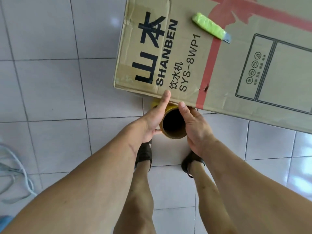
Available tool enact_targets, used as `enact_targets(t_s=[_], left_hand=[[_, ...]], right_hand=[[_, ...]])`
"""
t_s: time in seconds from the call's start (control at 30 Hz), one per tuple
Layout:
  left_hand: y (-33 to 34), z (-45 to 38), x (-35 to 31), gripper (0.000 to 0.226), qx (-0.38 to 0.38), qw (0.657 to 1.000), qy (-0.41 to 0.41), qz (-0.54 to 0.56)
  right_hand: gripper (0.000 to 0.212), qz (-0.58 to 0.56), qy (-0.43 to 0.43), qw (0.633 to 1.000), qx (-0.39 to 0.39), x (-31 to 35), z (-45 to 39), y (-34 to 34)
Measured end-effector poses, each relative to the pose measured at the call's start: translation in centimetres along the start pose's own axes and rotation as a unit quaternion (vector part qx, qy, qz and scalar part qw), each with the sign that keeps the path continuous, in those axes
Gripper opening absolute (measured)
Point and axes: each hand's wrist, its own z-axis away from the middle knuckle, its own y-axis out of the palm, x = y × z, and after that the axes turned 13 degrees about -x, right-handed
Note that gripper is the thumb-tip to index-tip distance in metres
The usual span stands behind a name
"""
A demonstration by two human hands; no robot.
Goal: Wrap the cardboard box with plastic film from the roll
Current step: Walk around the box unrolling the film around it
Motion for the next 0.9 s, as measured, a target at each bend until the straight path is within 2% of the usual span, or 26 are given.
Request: enact_targets(t_s=[0.07,0.13,0.2,0.27,0.4,0.5,0.6,0.67,0.7,0.83,0.9], left_hand=[[1.0,-0.4,0.4,0.142,-0.007,1.000,0.004,-0.012],[2.0,-1.0,0.4,0.151,-0.068,0.997,0.029,-0.011],[2.7,-1.3,0.1,0.144,-0.102,0.994,0.039,0.009],[3.2,-1.2,0.2,0.123,-0.078,0.996,0.027,0.027],[4.7,-0.8,2.2,0.142,-0.024,0.998,-0.008,0.059],[6.7,-0.4,2.2,0.136,-0.027,0.998,0.006,0.060],[7.9,-0.4,0.8,0.135,-0.109,0.993,0.037,0.027],[8.2,-0.4,0.6,0.123,-0.111,0.993,0.040,0.030],[8.3,-0.4,0.7,0.118,-0.094,0.994,0.036,0.033],[10.1,0.0,1.7,0.120,-0.048,0.997,0.001,0.055],[11.1,0.1,2.1,0.115,-0.052,0.996,-0.019,0.076]], right_hand=[[0.054,0.013,-0.001,1.000,0.006,-0.1,0.1,-1.0],[0.069,0.027,-0.002,0.999,0.020,-0.3,-0.1,-1.8],[0.076,0.039,0.001,0.999,0.029,-0.5,-0.4,-2.3],[0.068,0.034,0.007,0.999,0.036,-0.7,-0.7,-2.9],[0.057,0.052,-0.004,0.998,0.032,-1.0,-0.8,-4.7],[0.057,0.058,-0.021,0.998,0.022,-1.0,-1.2,-6.4],[0.076,0.064,-0.009,0.998,0.022,-0.7,-2.0,-7.2],[0.095,0.069,0.005,0.997,0.034,-0.6,-2.2,-7.4],[0.098,0.070,0.011,0.997,0.042,-0.6,-2.1,-7.5],[0.063,0.069,0.002,0.997,0.036,-0.6,-2.4,-9.7],[0.052,0.079,-0.014,0.996,0.031,-0.4,-2.6,-10.6]])
